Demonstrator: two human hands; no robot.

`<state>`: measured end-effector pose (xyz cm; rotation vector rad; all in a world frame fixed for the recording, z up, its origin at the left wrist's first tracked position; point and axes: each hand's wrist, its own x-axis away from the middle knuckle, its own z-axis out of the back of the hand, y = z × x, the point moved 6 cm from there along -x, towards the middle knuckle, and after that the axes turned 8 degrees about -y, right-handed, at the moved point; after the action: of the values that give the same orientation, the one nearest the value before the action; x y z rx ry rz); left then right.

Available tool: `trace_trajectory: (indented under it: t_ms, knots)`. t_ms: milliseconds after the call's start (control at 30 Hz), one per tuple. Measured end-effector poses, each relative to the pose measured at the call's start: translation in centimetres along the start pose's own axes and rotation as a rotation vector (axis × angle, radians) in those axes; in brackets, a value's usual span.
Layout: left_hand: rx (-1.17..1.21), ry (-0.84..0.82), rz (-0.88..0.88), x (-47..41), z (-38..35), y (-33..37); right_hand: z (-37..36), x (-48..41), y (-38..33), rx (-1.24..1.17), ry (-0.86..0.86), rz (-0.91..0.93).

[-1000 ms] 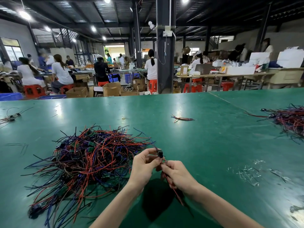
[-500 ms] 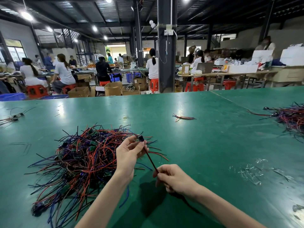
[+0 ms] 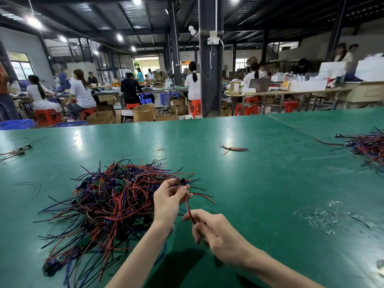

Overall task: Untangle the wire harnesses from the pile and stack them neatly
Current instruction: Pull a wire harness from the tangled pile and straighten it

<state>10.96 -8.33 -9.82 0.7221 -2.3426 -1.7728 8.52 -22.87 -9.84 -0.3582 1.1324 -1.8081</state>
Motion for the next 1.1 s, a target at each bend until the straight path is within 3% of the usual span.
trace_trajectory:
  t_ms: [67,200,267,333,500,567,700,800,933,1100]
  knots:
    - [0.011,0.016,0.004,-0.1,0.2,0.0,-0.3,-0.1,0.3,-0.068,-0.043,-0.045]
    - [0.060,0.054,-0.011,-0.5,1.1,0.4,-2.1,-0.1,1.1,-0.673,-0.125,-0.225]
    - [0.048,0.049,-0.020,-0.5,1.2,0.4,-2.7,-0.1,1.3,-0.831,-0.134,-0.268]
    - [0.001,0.040,-0.020,-0.5,1.2,0.1,-2.8,0.0,1.1,-0.781,-0.114,-0.246]
    - [-0.139,0.017,-0.028,-0.5,1.4,-0.4,-2.1,0.1,0.0,-0.334,-0.052,-0.106]
    - [-0.161,0.006,-0.038,-0.6,1.4,-0.4,-2.0,0.1,-0.2,-0.287,-0.067,-0.080]
    - [-0.150,0.022,-0.053,-0.7,1.3,-0.2,-2.3,0.1,0.4,-0.642,-0.114,-0.193]
    - [-0.113,0.033,-0.082,-0.6,1.4,0.2,-2.8,0.1,1.8,-1.020,-0.102,-0.397]
    - [-0.043,0.034,-0.114,-0.4,1.2,1.0,-2.8,0.1,3.5,-1.351,-0.060,-0.637]
    - [0.144,0.002,-0.085,-0.1,0.1,1.8,-2.3,0.0,4.2,-1.353,-0.007,-0.709]
